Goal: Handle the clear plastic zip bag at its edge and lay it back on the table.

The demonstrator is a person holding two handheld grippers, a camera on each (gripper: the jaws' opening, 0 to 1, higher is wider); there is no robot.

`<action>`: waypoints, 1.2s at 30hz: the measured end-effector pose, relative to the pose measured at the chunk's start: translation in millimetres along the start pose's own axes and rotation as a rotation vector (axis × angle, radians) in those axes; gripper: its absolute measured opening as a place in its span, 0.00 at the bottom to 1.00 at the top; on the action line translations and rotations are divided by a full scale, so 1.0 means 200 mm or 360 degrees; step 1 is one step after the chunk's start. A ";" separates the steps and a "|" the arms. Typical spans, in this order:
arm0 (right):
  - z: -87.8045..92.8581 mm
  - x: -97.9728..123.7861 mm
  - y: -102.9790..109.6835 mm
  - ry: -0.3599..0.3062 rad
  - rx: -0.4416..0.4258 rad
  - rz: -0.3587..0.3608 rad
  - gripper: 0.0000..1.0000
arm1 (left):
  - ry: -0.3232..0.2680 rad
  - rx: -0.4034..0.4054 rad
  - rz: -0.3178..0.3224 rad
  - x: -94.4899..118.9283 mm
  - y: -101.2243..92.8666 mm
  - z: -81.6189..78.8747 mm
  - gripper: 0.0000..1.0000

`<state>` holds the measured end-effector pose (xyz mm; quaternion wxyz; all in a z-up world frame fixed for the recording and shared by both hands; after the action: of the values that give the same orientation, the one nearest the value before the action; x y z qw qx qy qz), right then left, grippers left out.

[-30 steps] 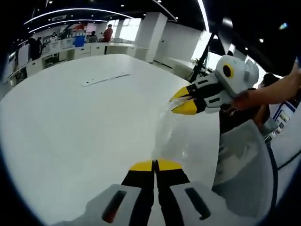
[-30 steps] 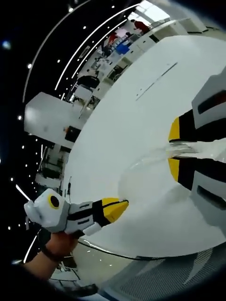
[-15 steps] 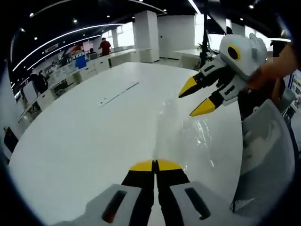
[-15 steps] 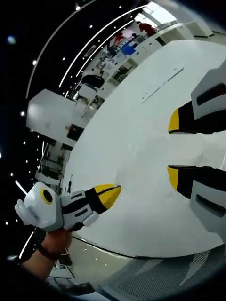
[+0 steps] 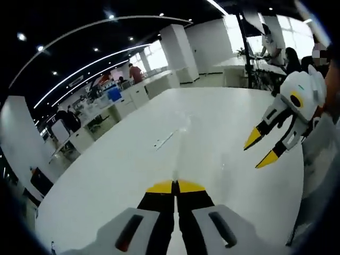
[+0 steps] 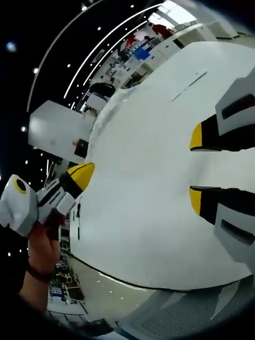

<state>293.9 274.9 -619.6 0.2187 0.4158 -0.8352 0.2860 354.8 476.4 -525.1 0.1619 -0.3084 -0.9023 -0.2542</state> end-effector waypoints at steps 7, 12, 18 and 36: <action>-0.02 0.02 0.01 -0.0024 -0.0006 0.0021 0.23 | -0.0093 -0.0140 0.0010 0.07 -0.05 -0.13 0.00; -0.01 0.09 0.04 -0.0028 0.0061 0.0017 0.23 | 0.0061 -0.0384 0.0131 0.06 -0.25 -0.02 0.00; 0.03 0.17 0.08 -0.0017 0.0124 0.0000 0.22 | 0.0214 -0.0410 0.0273 0.04 -0.47 0.20 0.00; -0.12 0.15 0.25 -0.0025 0.0427 -0.0142 0.22 | 0.0291 -0.0422 0.0409 0.08 -0.68 0.32 0.00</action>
<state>239.2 297.8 -599.4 0.1671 0.4802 -0.7718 0.3818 247.2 426.5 -618.3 0.2321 -0.4152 -0.7957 -0.3750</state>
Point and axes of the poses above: the point that each gripper's makers call its tool centre point, and the gripper's own axes: x roughly backward along the fingers, y roughly to its left, z roughly out of its underside, the point moved 8 cm from there along x, roughly backward along the fingers, and after that the axes turned 1 degree about -z, right-handed, at the moved point
